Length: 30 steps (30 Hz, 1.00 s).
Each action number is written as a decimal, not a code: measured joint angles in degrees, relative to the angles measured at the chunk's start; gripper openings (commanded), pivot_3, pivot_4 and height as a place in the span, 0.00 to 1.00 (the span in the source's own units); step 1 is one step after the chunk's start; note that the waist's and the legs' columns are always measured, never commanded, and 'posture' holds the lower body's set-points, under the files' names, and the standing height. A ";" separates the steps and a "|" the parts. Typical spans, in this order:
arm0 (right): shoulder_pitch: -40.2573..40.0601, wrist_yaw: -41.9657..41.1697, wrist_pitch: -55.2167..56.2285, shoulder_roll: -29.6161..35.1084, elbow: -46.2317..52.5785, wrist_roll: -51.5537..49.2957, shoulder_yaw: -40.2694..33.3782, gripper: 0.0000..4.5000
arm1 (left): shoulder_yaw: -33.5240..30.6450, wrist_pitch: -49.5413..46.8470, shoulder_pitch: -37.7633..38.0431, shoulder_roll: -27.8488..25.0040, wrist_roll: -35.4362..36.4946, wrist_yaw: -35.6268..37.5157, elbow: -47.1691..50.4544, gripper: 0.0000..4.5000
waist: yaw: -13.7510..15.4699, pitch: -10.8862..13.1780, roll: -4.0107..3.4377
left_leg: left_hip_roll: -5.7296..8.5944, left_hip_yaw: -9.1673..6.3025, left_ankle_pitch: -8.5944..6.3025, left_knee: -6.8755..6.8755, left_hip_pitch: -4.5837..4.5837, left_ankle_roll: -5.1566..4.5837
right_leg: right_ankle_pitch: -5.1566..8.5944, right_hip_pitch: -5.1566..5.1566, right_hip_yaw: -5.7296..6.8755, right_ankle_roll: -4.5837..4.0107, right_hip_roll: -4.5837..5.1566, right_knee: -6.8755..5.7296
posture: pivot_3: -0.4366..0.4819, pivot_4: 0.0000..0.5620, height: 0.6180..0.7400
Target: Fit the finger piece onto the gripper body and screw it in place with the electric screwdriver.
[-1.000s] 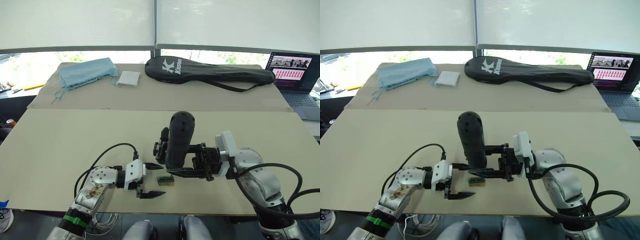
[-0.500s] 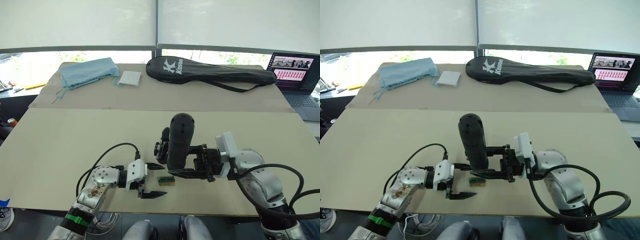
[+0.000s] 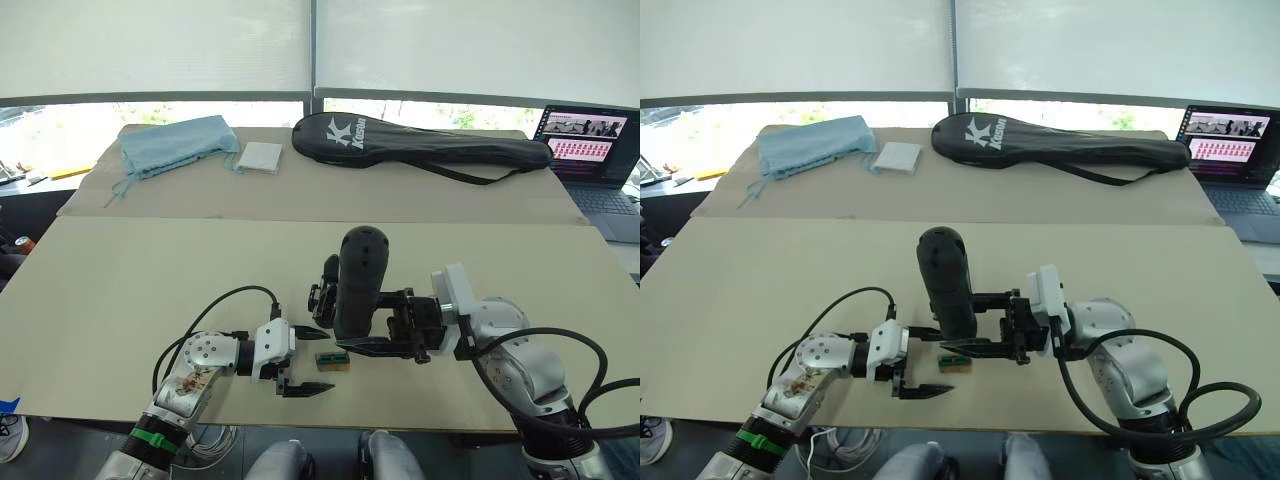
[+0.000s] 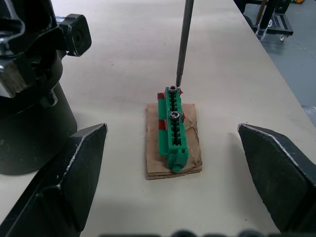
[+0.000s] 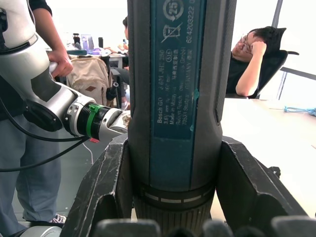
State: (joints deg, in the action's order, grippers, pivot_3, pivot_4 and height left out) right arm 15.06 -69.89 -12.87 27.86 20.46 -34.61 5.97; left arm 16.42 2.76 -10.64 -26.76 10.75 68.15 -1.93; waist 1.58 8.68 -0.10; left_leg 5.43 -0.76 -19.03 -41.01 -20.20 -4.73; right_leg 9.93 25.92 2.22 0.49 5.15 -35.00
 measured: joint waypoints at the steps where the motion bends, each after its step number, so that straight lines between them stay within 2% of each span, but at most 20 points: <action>1: 0.00 -0.01 0.01 0.00 -0.06 0.00 0.00 0.43 | 0.00 0.00 0.00 0.00 0.00 0.00 0.00 1.00 | 0.00 0.00 0.00 | 0.00 0.00 0.00 0.00 0.00 0.00 | 0.00 0.00 0.00 0.00 0.00 0.00 | 0.48 0.27 1.00; 30: 0.02 0.09 0.51 -0.12 -0.44 0.74 0.03 0.43 | 0.00 -0.01 0.71 -0.13 0.00 -0.03 0.14 1.00 | -0.06 0.00 0.00 | 0.00 0.00 0.00 0.01 0.00 0.00 | 0.00 0.00 -0.01 0.00 0.00 0.00 | 0.48 0.27 1.00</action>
State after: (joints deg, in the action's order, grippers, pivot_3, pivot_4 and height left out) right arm 15.08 -69.80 -12.36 27.74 20.02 -33.87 6.00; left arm 16.43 2.75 -9.93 -26.89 10.75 68.12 -1.79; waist 1.53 8.68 -0.10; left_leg 5.43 -0.76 -19.03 -41.00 -20.20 -4.73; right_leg 9.93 25.92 2.22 0.49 5.16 -35.00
